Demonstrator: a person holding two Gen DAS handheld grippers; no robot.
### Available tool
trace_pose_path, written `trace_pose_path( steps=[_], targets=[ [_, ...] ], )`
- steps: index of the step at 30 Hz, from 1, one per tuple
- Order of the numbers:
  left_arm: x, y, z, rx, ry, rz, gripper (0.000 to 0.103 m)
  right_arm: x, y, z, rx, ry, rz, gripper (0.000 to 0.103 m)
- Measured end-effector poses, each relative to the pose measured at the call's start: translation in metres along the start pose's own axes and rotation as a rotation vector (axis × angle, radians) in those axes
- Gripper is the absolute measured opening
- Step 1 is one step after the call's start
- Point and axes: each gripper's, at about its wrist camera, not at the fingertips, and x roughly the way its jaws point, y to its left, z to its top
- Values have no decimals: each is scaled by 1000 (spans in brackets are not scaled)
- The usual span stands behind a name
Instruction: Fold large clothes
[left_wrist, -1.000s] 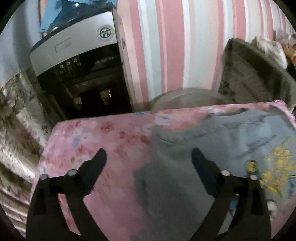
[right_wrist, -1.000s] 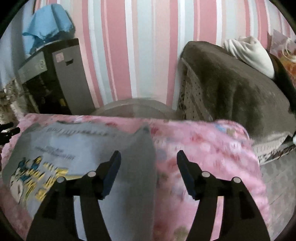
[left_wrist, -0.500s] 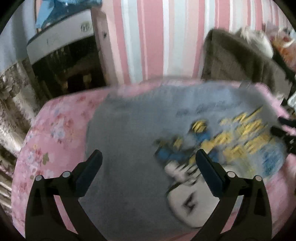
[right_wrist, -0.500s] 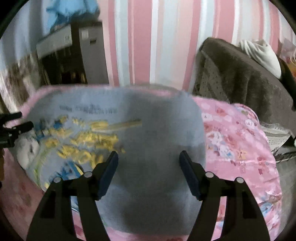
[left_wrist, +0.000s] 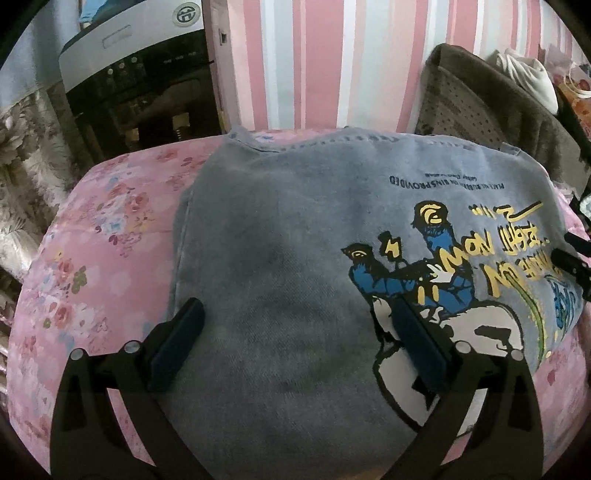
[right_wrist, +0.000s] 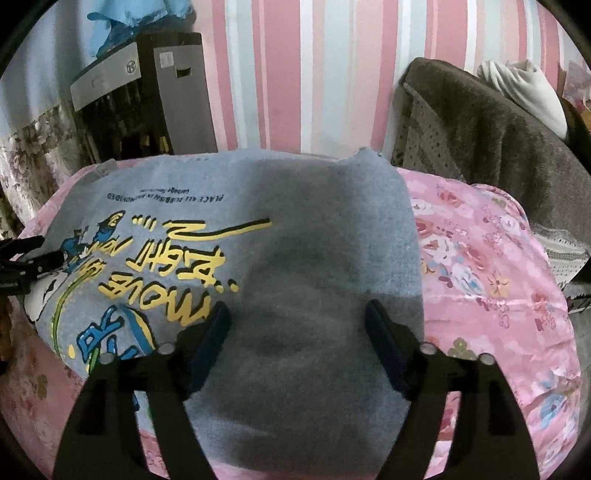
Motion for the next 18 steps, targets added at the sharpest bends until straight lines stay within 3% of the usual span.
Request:
trace_pose_path(
  steps=[7,13,18],
  targets=[
    [-15,-9,-1,16,-19,27,100,-26,-12,-9,53,-57,41,92],
    [-33,-41,6,32,-69,-21,100,-44,-41,-10,197,-145,21,96],
    [-36,-74,17,17,-91,-65,100,-41,-57,-17,267,-168,4,96]
  ],
)
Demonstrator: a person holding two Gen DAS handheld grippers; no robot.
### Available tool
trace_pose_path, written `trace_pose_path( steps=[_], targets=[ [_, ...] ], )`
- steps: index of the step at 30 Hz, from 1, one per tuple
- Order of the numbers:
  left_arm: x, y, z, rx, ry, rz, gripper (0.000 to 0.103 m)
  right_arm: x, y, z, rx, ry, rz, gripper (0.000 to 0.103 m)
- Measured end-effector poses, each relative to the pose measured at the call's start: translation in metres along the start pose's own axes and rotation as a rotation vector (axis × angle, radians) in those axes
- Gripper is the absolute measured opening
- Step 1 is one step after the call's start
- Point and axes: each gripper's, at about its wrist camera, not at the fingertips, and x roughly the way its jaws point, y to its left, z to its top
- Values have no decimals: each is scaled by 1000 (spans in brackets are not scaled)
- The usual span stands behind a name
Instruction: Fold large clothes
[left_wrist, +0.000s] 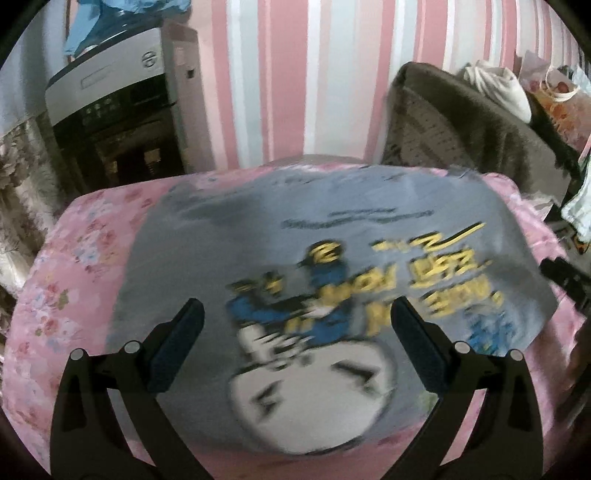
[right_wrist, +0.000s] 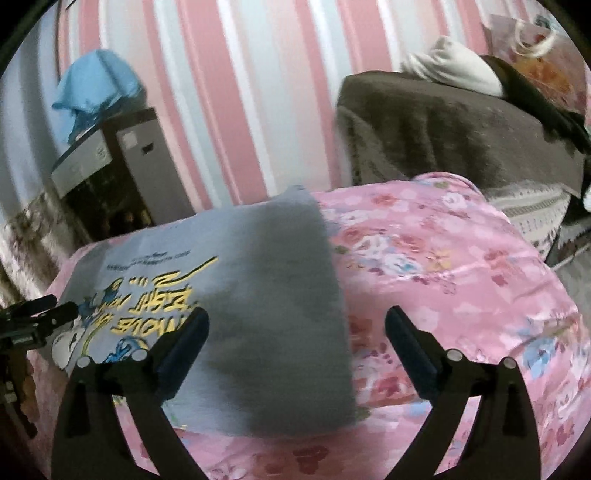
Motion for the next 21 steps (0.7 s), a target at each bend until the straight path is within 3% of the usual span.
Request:
trace_pose_path(
  steps=[2,3,5,9,14,21],
  targets=[
    [2,-13,5,-3,-15,-12,92,2,-4,-2,9,9,0,96],
    [4,-22,6,4,-20,-23,78,4,-5,-3,8,15,0,96],
    [12,-38,7,20,-5,-44,62,6,-6,-4,2,29,3,96],
    [29,-53,2,18,38,-73,37,6,-7,-7,0,38,5,96],
    [42,-65,-12,84,40,-17,37,11,-12,-10,24,71,8,96],
    [42,-66,-15,84,26,-15,37,9,-21,-24,135,163,32,96]
  ],
)
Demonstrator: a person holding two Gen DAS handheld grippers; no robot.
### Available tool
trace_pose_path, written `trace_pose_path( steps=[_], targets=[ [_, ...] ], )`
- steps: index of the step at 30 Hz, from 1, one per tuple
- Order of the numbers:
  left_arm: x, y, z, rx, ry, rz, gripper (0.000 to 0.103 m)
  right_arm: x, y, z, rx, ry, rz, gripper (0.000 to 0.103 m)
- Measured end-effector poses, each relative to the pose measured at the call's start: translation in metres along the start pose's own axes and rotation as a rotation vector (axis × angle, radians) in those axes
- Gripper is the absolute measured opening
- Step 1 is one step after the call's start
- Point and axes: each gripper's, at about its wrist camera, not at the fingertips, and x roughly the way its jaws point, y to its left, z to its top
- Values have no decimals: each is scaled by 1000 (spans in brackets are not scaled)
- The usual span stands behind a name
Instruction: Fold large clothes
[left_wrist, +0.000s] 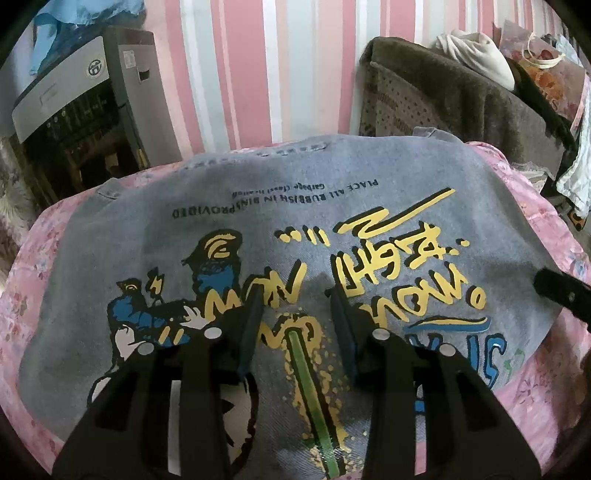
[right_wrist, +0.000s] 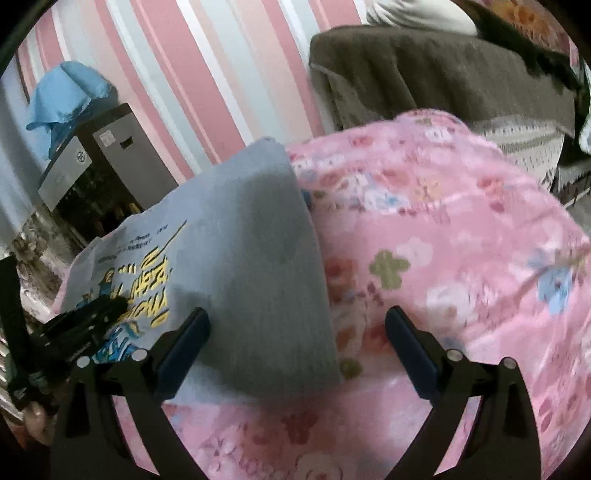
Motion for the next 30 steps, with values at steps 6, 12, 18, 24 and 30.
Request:
trace_pose_path(
  steps=[6,12,18,24,30],
  targets=[
    [0,0,1,-4,-2,5,37,5,8,-8,27,35,55,90],
    [0,-2,1,-4,-2,8,37,21,28,-1,-13,50,40,71],
    [0,-5,0,1,-5,19,37,43,38,18,-14,60,53,71],
    [0,-4,1,-5,-5,15,37,53,53,23,-68,51,53,60],
    [0,-2,1,-12,-4,7,37,43,68,23,-176,-7,59,42]
  ],
)
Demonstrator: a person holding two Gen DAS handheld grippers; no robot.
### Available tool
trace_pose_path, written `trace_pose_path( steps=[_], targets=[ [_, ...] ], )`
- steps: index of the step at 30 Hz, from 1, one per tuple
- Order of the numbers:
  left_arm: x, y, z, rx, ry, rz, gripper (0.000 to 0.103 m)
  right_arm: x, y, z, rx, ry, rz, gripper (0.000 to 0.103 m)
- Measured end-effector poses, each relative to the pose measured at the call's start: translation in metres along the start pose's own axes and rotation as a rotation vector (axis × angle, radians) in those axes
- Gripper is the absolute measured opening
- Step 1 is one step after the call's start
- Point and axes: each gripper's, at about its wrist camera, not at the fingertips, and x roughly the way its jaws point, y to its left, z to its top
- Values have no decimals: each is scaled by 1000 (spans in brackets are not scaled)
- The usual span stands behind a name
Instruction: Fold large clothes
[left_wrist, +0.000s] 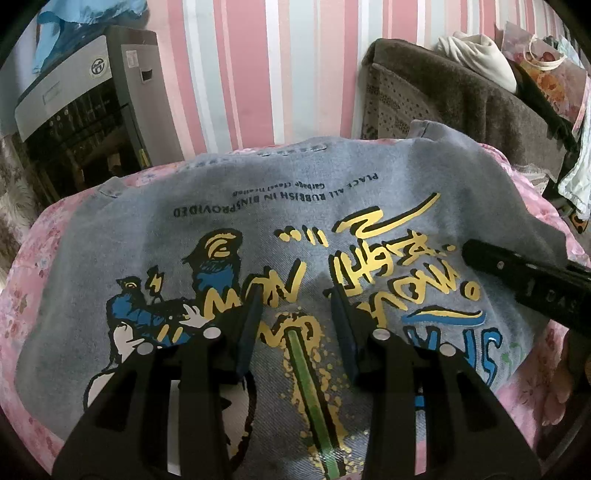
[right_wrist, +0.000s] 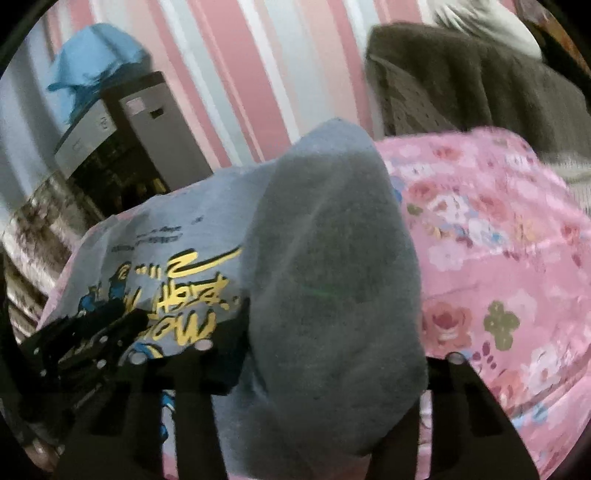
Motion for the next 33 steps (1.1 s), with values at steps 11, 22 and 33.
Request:
trace_pose_path(
  steps=[11,22,33],
  targets=[
    [-2,8,4,1,14,-52,37,-30,52,23,-139,-61,-58,37],
    [-67,103,0,7,-62,-35,57,-46,154,35,-282,-81,-133,34],
    [-93,247,-23,-87,-79,120,60,-25,306,1,-484,-40,-172,30]
  ],
)
